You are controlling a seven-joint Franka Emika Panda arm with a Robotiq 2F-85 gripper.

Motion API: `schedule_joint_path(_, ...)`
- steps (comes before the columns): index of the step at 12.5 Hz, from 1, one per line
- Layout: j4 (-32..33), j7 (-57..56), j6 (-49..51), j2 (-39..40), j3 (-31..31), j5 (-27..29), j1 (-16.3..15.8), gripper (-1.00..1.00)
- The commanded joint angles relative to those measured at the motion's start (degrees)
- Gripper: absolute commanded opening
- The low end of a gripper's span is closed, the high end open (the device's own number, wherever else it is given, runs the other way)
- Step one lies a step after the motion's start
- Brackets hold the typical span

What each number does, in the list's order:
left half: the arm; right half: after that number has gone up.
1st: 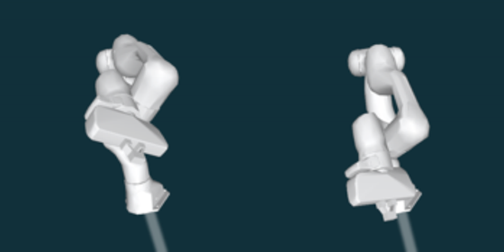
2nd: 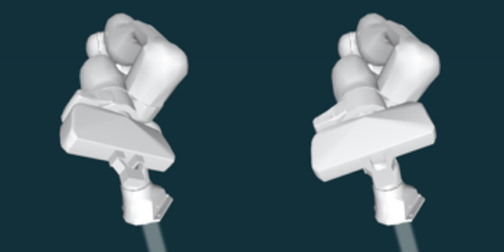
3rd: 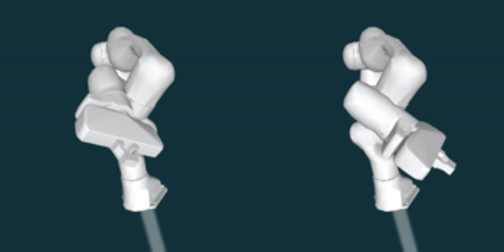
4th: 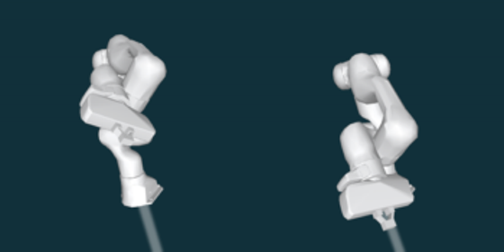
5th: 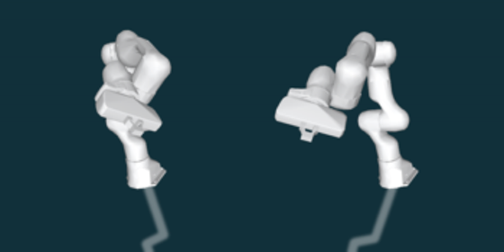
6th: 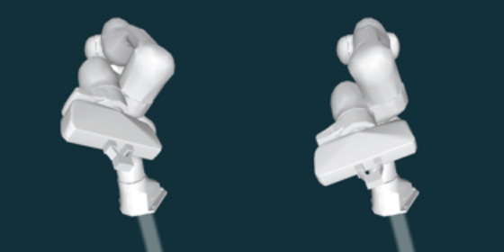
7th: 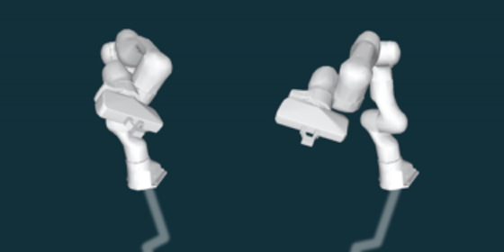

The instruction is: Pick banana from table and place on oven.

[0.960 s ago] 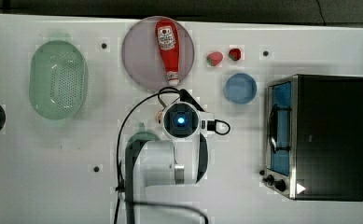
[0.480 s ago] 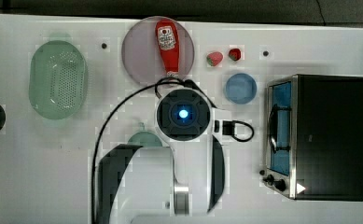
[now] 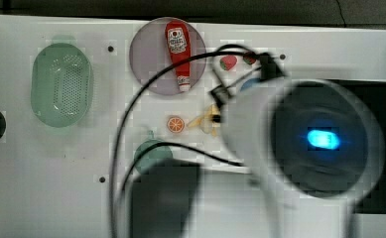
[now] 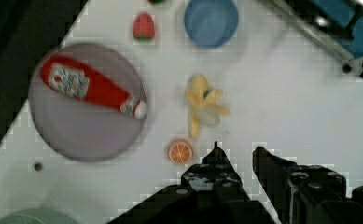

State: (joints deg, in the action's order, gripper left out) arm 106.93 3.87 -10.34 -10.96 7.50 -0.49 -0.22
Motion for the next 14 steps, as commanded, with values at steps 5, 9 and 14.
schedule_joint_path(5, -1.1, -31.2, -5.9, 13.0, 18.6, -2.8, 3.2, -0.59)
schedule_joint_path(9, -1.2, -48.3, -16.9, 20.5, 27.1, -1.9, 3.4, -0.59)
schedule_joint_path(14, -1.4, -50.9, -19.3, 24.8, 28.9, 2.7, 4.0, -0.29)
